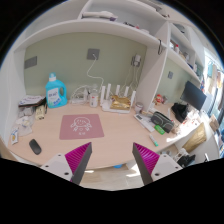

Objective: Arrange mouse

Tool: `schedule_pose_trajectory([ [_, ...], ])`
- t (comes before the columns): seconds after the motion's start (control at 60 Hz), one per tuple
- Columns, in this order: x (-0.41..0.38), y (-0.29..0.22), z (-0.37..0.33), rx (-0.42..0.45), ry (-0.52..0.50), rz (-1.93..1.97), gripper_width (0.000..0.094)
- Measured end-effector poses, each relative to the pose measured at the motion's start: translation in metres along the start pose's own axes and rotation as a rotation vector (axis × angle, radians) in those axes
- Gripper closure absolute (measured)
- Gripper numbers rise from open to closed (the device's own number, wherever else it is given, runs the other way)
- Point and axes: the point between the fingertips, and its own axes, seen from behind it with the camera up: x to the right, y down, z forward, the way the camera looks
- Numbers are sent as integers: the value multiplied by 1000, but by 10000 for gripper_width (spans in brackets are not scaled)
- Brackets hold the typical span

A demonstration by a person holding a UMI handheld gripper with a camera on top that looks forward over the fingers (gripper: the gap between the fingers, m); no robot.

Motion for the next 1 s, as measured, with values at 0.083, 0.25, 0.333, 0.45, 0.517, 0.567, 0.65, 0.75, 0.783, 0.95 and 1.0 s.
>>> schedule_pose_trajectory([
  [0.083,-3,3,-2,5,8,-4,88],
  [0.25,-35,36,-9,-9,-1,-11,87],
  [0.333,-65,68,-13,-46,-30,-24,92],
  [0.45,-130,111,-16,-100,-100,-31,86],
  [0.517,-176,127,-15,-114,-148,-44,84],
  [0.567,-213,135,-12,-119,-189,-51,92],
  [0.65,-275,143,-3,-124,-257,-48,91],
  [0.75,-329,141,18,-107,-296,-58,93],
  [0.783,-342,138,27,-98,-297,-64,93],
  [0.95,-384,130,75,-101,-299,-93,92],
  [1.0,-392,124,85,-104,-294,-99,97],
])
